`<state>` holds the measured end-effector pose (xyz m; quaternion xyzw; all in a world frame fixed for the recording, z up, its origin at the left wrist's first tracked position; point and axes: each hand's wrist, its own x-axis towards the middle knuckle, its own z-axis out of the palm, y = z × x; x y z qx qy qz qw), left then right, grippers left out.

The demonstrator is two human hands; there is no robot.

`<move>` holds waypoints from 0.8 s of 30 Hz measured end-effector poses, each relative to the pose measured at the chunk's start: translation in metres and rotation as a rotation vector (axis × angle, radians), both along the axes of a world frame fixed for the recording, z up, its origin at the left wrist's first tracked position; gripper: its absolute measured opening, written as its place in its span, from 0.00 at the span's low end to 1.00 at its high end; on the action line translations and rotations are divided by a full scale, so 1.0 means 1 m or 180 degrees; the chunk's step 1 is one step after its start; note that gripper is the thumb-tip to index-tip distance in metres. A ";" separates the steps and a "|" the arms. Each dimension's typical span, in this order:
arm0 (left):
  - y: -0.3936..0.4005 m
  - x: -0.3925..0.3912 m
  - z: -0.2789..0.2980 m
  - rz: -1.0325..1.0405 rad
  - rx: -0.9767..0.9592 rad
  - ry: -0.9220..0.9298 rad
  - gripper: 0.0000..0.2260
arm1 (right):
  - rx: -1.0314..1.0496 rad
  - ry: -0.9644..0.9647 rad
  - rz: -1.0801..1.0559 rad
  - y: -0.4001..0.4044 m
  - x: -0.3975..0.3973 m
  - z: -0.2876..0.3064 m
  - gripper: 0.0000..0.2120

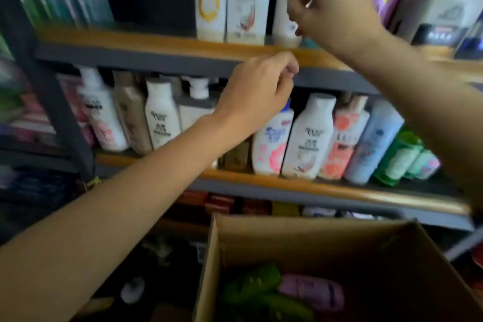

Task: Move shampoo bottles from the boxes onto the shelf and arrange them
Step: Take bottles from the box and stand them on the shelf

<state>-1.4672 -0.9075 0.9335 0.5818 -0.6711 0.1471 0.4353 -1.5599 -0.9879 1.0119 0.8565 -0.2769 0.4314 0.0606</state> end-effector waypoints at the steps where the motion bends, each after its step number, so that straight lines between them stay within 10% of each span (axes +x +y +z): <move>1: 0.004 -0.009 -0.024 -0.0039 0.0212 -0.0015 0.10 | -0.0005 0.0206 0.0112 0.013 -0.022 -0.018 0.11; 13: 0.057 -0.076 -0.222 -0.0746 0.3143 -0.0642 0.11 | 0.2473 0.4319 0.0670 0.052 -0.142 -0.319 0.11; 16: 0.071 -0.068 -0.238 -0.0600 0.3290 -0.0613 0.11 | 0.3089 0.4344 0.1055 0.064 -0.142 -0.356 0.08; 24: 0.096 -0.051 -0.267 -0.0270 0.4041 -0.0757 0.13 | 0.2607 0.5670 0.1623 0.129 -0.105 -0.438 0.18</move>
